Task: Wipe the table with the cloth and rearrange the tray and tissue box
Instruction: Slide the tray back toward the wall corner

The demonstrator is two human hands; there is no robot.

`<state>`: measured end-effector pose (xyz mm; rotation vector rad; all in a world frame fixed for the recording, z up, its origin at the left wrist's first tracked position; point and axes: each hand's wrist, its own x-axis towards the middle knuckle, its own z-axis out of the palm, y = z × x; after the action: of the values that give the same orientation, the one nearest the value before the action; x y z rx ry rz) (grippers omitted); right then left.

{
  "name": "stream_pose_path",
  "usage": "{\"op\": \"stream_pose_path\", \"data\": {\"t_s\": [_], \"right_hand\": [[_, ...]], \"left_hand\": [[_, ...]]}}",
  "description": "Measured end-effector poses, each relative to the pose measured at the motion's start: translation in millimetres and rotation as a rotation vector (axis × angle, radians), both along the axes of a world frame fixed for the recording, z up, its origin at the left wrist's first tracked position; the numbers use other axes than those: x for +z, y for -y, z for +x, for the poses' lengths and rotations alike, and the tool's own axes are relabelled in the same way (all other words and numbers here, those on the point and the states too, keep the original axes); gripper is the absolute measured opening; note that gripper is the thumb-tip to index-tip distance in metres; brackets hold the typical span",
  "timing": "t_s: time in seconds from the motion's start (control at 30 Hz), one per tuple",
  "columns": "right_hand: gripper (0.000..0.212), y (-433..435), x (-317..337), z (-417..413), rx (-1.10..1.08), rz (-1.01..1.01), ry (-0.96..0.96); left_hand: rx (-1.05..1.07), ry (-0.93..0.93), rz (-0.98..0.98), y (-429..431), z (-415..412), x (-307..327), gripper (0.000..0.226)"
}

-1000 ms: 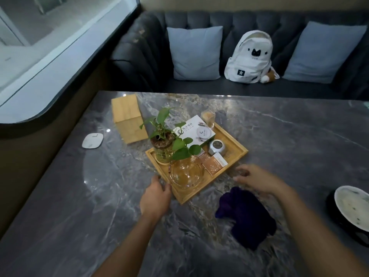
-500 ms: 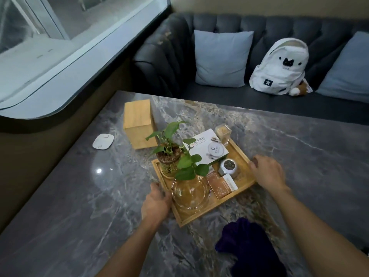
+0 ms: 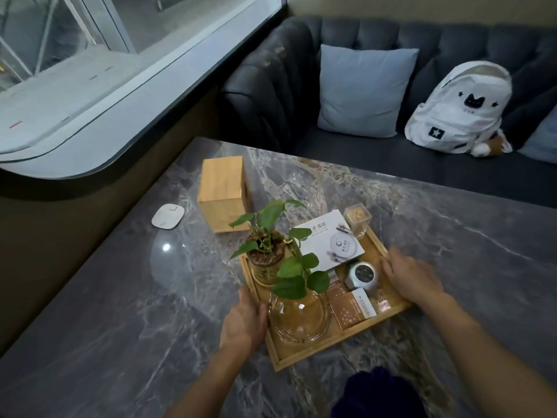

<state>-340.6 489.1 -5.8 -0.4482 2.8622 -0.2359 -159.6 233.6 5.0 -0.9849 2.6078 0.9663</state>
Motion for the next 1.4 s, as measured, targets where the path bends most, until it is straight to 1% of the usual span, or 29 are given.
{"op": "stream_pose_path", "data": {"t_s": [0.17,0.3,0.43,0.53,0.67,0.77,0.87,0.97,1.1,1.27,1.33,1.4], "right_hand": [[0.022,-1.2,3.9,-8.1,0.079,0.058,0.02],[0.023,-6.0,-0.8,4.7,0.068,0.064,0.041],[0.023,-6.4,-0.2,16.7,0.049,0.064,0.058],[0.023,0.1,6.0,23.3,0.052,0.038,0.076],[0.022,16.5,14.1,38.9,0.106,0.03,0.008],[0.021,36.7,16.5,54.4,0.186,0.089,-0.074],[0.027,61.3,16.5,67.1,0.243,0.113,-0.095],[0.026,93.0,14.4,76.2,0.32,0.067,-0.075],[0.028,143.9,10.5,84.8,0.453,0.043,-0.065],[0.034,209.4,12.8,99.0,0.645,0.101,-0.175],[0.034,234.5,15.6,103.8,0.74,0.107,-0.189],[0.033,258.5,16.8,107.0,0.811,0.1,-0.188]], "left_hand": [[-0.035,-0.03,0.015,3.4,0.0,-1.2,0.031],[-0.075,-0.064,0.016,9.5,5.4,-3.0,0.032],[-0.087,-0.074,0.002,13.2,14.2,-4.5,0.038],[-0.075,-0.11,-0.027,18.2,27.2,-2.5,0.035],[-0.048,-0.154,-0.08,32.3,50.7,3.7,0.033],[-0.028,-0.18,-0.116,45.4,74.6,6.7,0.037],[0.079,-0.154,-0.092,58.4,102.6,6.1,0.037],[0.134,-0.074,-0.104,71.9,131.9,2.3,0.033],[0.323,-0.121,-0.063,86.6,169.6,3.1,0.029],[0.482,-0.071,-0.069,103.4,208.9,3.8,0.031],[0.538,-0.066,-0.073,108.7,222.8,3.6,0.034],[0.586,-0.08,-0.065,112.0,234.7,3.4,0.034]]}}
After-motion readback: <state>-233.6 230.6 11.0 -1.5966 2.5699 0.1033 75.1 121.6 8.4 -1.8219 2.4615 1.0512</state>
